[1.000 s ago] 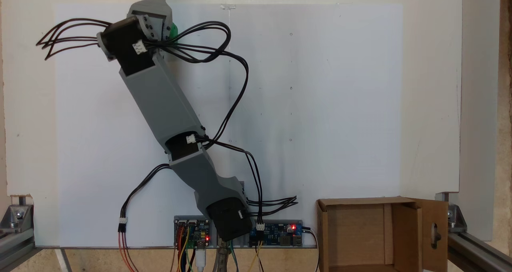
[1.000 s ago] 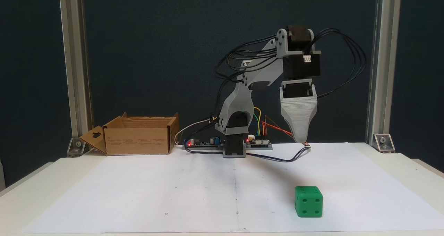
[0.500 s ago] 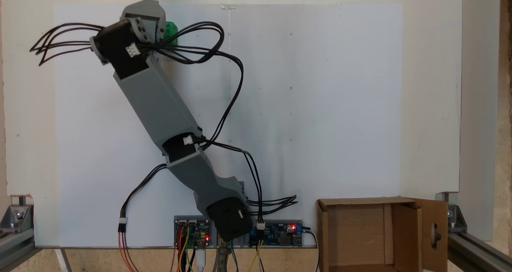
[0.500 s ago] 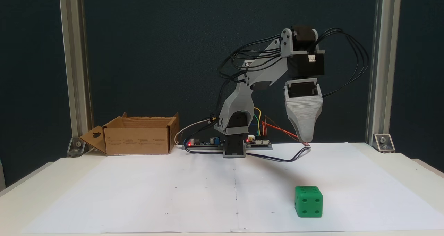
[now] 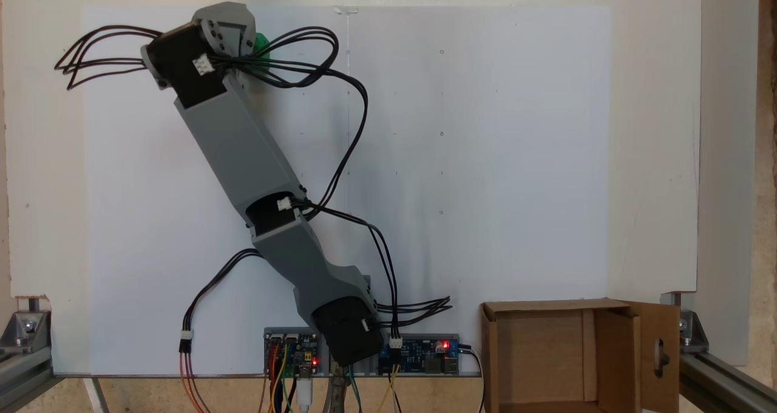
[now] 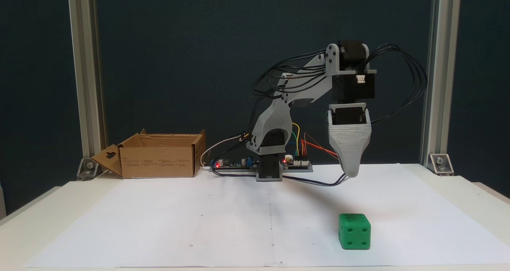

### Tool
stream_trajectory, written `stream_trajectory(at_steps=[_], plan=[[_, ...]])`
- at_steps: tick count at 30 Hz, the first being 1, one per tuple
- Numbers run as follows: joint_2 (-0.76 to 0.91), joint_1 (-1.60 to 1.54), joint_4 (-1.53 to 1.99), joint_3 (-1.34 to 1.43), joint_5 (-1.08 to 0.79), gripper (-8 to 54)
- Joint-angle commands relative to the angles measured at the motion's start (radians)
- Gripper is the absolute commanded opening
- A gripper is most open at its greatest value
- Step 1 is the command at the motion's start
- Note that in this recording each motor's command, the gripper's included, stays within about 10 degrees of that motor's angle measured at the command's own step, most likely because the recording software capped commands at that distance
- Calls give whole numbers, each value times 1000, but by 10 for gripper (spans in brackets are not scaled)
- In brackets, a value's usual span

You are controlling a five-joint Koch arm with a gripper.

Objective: Grasp a green dice and put it in the bin.

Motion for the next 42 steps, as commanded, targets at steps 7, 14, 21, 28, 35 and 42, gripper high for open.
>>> stream_trajectory(at_steps=[7,14,21,28,35,42], plan=[[-31,14,12,-54,-5,435],[-41,17,-12,-54,-5,436],[-55,21,-3,-87,-5,437],[-101,21,29,-167,-5,437],[-120,21,25,-181,-3,436],[-120,21,25,-181,-5,436]])
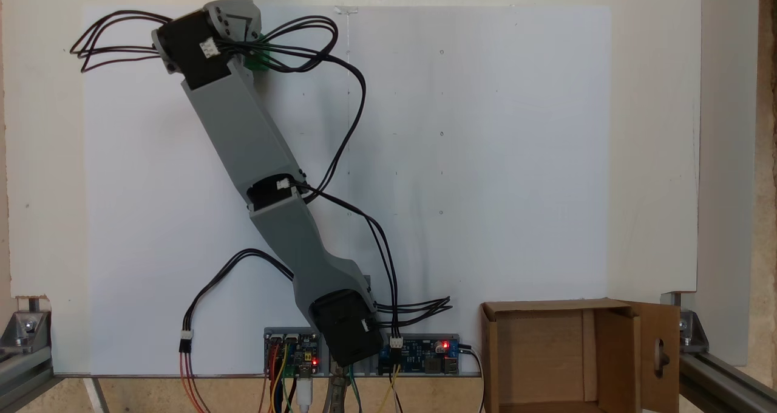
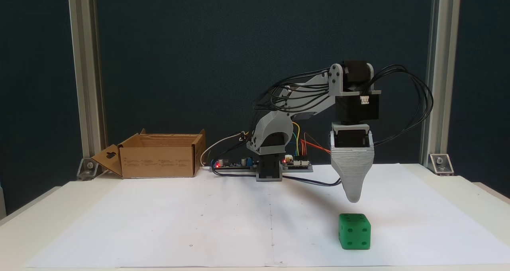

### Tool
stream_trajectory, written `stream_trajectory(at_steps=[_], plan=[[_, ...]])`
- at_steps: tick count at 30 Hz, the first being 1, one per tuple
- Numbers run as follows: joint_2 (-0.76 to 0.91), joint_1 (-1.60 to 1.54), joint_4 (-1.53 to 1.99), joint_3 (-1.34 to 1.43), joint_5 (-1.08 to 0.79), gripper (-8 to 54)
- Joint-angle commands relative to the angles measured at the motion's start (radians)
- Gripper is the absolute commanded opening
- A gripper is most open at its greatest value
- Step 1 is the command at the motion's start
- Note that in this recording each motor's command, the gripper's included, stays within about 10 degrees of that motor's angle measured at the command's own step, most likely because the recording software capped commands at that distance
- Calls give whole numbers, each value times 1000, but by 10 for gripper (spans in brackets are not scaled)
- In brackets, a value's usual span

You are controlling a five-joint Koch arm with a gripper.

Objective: Grasp a green dice and put it in the bin.

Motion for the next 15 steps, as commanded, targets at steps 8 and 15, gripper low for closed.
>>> stream_trajectory(at_steps=[8,15], plan=[[-15,5,20,-78,-3,436],[-44,2,9,-78,-3,436]])
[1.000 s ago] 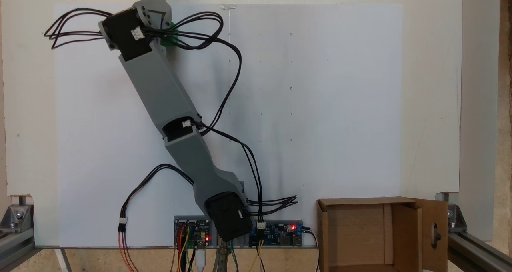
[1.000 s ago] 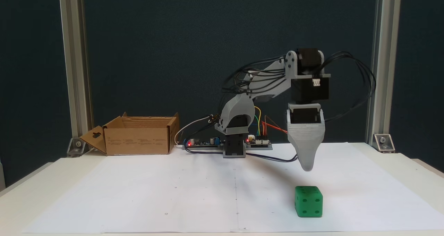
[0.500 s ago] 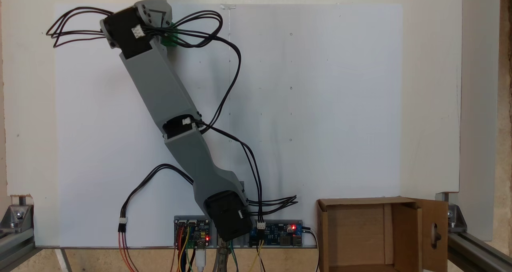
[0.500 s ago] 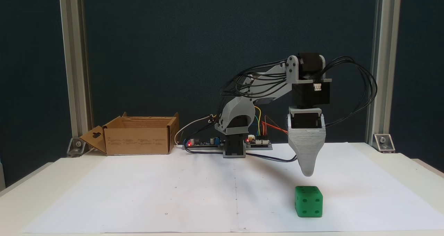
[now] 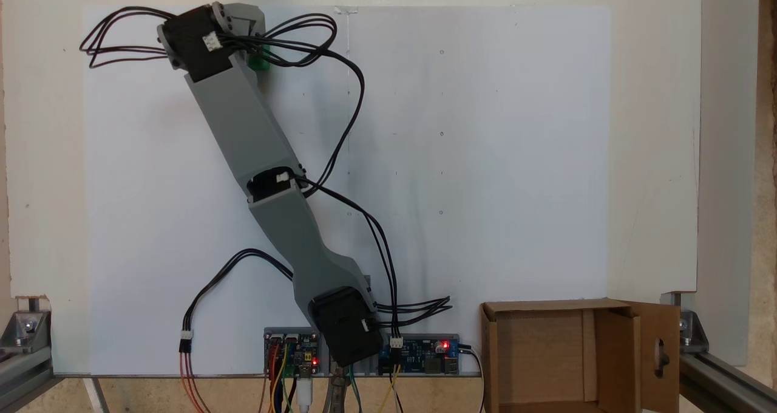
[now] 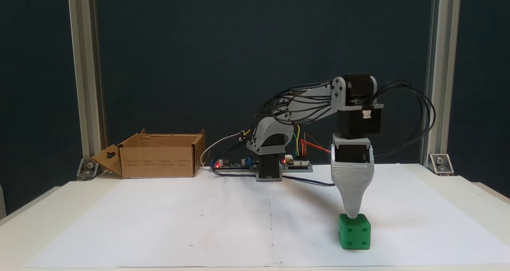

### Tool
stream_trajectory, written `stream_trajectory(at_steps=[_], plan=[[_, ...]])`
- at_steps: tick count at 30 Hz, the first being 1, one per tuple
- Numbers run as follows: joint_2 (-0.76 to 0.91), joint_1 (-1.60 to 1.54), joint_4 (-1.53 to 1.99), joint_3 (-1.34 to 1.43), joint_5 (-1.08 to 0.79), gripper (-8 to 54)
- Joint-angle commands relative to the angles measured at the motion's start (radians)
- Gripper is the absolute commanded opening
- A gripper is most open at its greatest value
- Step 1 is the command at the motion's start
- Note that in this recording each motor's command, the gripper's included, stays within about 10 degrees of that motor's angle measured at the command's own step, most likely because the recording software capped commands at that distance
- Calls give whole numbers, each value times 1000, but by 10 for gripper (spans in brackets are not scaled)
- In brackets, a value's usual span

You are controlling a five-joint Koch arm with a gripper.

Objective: Grasp a green dice and put it in the bin.

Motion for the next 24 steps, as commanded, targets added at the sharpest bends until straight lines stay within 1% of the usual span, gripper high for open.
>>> stream_trajectory(at_steps=[1,24], plan=[[12,0,9,-78,-3,436],[-67,-8,-46,-78,-2,431]])
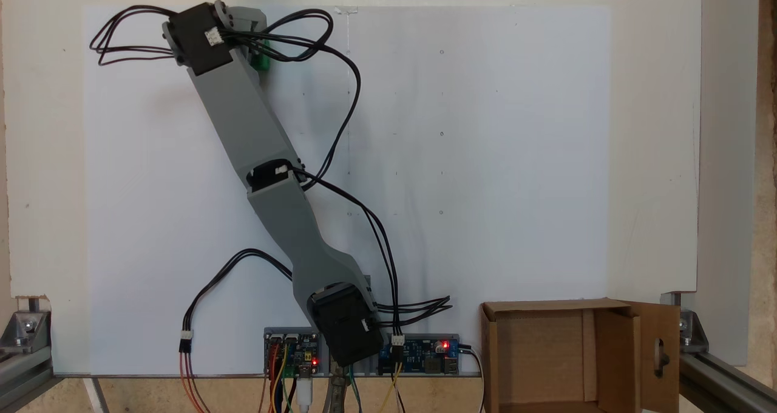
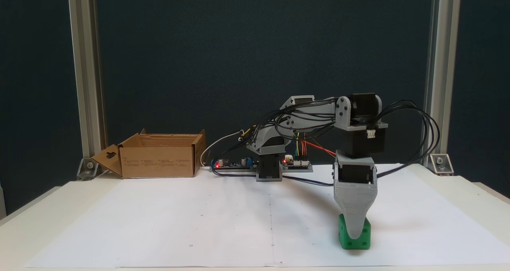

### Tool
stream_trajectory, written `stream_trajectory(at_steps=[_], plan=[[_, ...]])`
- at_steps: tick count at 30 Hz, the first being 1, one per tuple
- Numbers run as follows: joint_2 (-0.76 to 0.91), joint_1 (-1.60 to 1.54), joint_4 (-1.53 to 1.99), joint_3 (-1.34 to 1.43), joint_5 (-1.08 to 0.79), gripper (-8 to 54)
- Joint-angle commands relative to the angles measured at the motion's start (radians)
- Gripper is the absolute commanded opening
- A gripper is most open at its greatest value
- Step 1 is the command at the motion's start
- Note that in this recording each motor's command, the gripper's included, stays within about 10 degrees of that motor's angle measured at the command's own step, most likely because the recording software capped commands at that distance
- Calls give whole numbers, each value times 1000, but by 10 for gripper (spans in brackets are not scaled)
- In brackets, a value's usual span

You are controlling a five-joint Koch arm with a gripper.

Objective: Grasp a green dice and put it in the bin.

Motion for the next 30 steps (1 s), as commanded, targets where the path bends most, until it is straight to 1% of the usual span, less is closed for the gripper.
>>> stream_trajectory(at_steps=[1,16,30], plan=[[15,0,2,-78,-2,431],[5,0,3,-78,-2,414],[-20,0,-38,-77,-3,414]])
